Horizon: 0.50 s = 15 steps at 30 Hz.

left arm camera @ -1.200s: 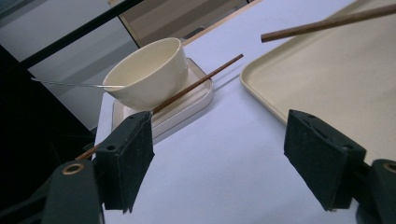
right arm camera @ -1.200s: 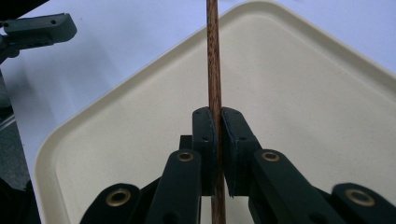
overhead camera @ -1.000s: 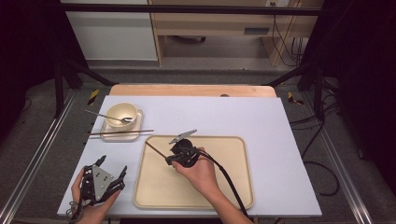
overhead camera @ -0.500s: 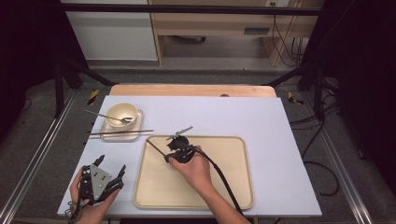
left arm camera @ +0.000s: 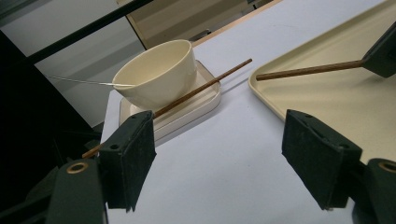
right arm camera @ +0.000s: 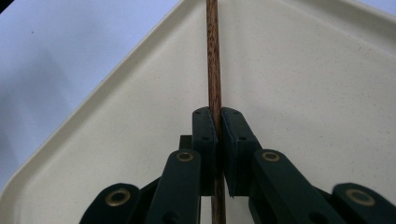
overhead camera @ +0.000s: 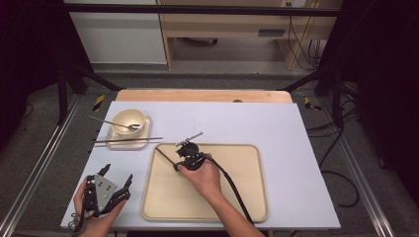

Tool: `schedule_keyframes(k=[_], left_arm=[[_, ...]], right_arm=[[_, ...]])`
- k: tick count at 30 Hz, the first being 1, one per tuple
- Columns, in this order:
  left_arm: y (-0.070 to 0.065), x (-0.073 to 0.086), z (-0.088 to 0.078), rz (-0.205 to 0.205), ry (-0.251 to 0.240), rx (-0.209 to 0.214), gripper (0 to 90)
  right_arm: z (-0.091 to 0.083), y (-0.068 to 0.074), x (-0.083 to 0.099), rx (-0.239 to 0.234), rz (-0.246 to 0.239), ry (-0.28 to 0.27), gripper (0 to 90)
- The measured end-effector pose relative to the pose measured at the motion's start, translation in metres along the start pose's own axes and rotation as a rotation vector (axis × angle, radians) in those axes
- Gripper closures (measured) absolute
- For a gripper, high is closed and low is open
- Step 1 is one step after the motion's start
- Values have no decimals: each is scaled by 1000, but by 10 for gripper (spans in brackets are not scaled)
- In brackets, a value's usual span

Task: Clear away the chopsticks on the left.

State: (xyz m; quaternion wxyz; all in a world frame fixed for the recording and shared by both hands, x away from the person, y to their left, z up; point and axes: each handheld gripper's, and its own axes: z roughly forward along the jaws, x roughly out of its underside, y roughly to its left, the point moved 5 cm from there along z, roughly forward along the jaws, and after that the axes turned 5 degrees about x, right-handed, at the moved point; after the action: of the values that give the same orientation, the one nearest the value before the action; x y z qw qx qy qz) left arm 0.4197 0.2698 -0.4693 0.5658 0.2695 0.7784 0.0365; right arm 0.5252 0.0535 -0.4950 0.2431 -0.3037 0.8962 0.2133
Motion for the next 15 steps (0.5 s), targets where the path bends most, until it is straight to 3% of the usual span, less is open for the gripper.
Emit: schedule_keyframes(k=[10, 15], left_arm=[[0, 0, 0, -2, -3, 1, 260], [1, -1, -1, -6, -8, -3, 261]], right_arm=[[0, 3, -1, 5, -19, -15, 810], [-10, 4, -1, 15, -31, -41, 876]])
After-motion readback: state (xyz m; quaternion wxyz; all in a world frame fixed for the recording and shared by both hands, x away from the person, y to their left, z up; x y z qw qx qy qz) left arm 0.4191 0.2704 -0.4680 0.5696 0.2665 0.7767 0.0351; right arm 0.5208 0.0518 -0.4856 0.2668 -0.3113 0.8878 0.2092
